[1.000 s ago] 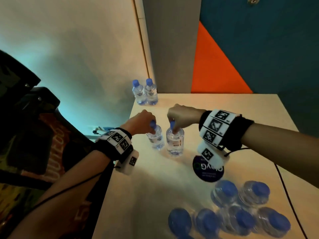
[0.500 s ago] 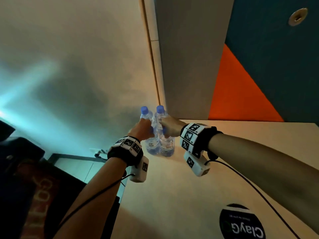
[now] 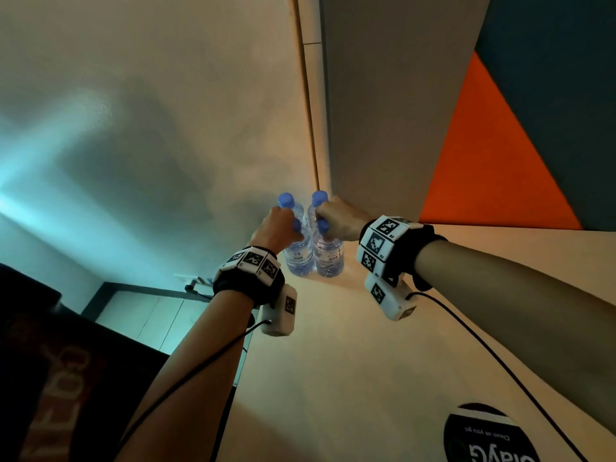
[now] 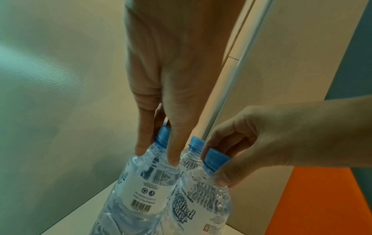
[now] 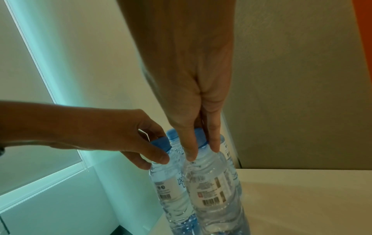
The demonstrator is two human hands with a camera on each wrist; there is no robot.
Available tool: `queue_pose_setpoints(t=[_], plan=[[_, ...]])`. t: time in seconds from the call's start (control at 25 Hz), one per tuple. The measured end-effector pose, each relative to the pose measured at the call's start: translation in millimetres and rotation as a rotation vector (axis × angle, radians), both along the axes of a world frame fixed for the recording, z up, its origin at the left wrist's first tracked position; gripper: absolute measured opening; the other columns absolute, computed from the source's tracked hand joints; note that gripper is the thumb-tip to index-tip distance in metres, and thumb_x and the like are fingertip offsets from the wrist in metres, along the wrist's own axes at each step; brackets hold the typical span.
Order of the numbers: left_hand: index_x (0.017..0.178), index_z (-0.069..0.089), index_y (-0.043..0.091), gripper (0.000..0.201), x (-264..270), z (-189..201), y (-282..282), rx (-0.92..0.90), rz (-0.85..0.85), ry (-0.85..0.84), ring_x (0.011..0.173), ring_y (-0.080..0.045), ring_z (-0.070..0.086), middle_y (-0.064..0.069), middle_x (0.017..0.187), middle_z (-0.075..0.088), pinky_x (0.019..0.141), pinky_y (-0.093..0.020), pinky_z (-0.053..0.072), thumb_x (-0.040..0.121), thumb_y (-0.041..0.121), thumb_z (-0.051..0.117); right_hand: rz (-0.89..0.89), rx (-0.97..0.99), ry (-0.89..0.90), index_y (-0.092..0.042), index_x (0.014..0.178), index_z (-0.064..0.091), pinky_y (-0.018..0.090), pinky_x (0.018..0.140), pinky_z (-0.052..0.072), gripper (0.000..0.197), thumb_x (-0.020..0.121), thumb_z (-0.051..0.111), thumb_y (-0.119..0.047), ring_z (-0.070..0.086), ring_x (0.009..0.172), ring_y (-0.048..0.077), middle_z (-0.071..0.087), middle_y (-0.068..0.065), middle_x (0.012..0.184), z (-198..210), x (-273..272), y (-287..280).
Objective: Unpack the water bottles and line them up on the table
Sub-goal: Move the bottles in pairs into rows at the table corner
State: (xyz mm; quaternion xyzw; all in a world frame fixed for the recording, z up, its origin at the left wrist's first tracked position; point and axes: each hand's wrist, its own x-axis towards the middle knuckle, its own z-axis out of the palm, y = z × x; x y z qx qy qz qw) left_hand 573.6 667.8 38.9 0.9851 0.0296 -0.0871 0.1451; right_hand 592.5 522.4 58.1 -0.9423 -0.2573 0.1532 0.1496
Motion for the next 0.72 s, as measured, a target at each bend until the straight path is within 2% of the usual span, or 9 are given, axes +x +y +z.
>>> queue_pose_setpoints(t=[0.08, 0.2, 0.28, 0.4, 0.52, 0.72], plan=[[0.102, 0.065, -0.001, 0.026, 1.6, 0.3, -0.1, 0.01, 0.014, -0.013, 0.11, -0.035, 0.058, -0.024, 0.115, 0.062, 0.095, -0.039, 0.046, 0.083, 0.017, 0.065, 0.02, -0.006, -0.016, 0.0, 0.094, 0.061, 0.033, 0.074, 0.043, 0.013, 0.081, 0.063, 0.001, 0.06, 0.1, 0.037, 0.058, 0.021, 0.108, -2.2, 3.6, 1.3], [0.106, 0.064, -0.001, 0.028, 3.5, -0.1, -0.2, 0.031, 0.014, -0.012, 0.116, -0.035, 0.053, -0.025, 0.119, 0.06, 0.099, -0.039, 0.043, 0.085, 0.017, 0.064, 0.045, 0.007, -0.038, 0.003, 0.095, 0.062, 0.04, 0.079, 0.049, 0.016, 0.079, 0.064, 0.002, 0.061, 0.097, 0.038, 0.058, 0.022, 0.109, -3.4, 5.6, 2.4], [0.108, 0.063, 0.0, 0.03, 5.0, -1.4, 1.8, 0.034, 0.015, -0.012, 0.117, -0.035, 0.052, -0.024, 0.121, 0.059, 0.099, -0.039, 0.042, 0.084, 0.018, 0.065, 0.057, -0.001, -0.059, 0.003, 0.096, 0.062, 0.039, 0.08, 0.049, 0.017, 0.08, 0.065, 0.001, 0.061, 0.097, 0.038, 0.058, 0.021, 0.111, -3.7, 7.3, 2.9], [0.111, 0.06, 0.0, 0.036, 8.3, -5.3, 5.5, 0.011, 0.043, -0.008, 0.114, -0.036, 0.053, -0.024, 0.122, 0.057, 0.099, -0.04, 0.044, 0.082, 0.019, 0.069, 0.069, -0.005, -0.06, 0.001, 0.09, 0.06, 0.037, 0.075, 0.046, 0.01, 0.081, 0.063, 0.001, 0.061, 0.096, 0.038, 0.058, 0.022, 0.11, -4.9, 8.2, 3.4], [0.116, 0.055, -0.002, 0.044, 8.7, -6.2, 6.2, 0.001, 0.064, 0.002, 0.114, -0.039, 0.053, -0.025, 0.124, 0.054, 0.099, -0.042, 0.044, 0.08, 0.02, 0.07, 0.07, -0.006, -0.056, 0.0, 0.09, 0.06, 0.033, 0.072, 0.042, 0.011, 0.08, 0.063, 0.0, 0.06, 0.092, 0.035, 0.058, 0.022, 0.109, -5.8, 9.2, 2.8], [0.122, 0.048, -0.002, 0.049, 3.5, -4.5, 2.5, -0.007, 0.078, 0.01, 0.117, -0.041, 0.049, -0.028, 0.127, 0.05, 0.1, -0.043, 0.041, 0.082, 0.017, 0.068, 0.053, -0.012, -0.054, 0.0, 0.097, 0.059, 0.034, 0.075, 0.043, 0.015, 0.083, 0.062, -0.002, 0.06, 0.103, 0.039, 0.059, 0.023, 0.112, -7.1, 6.0, 1.4]])
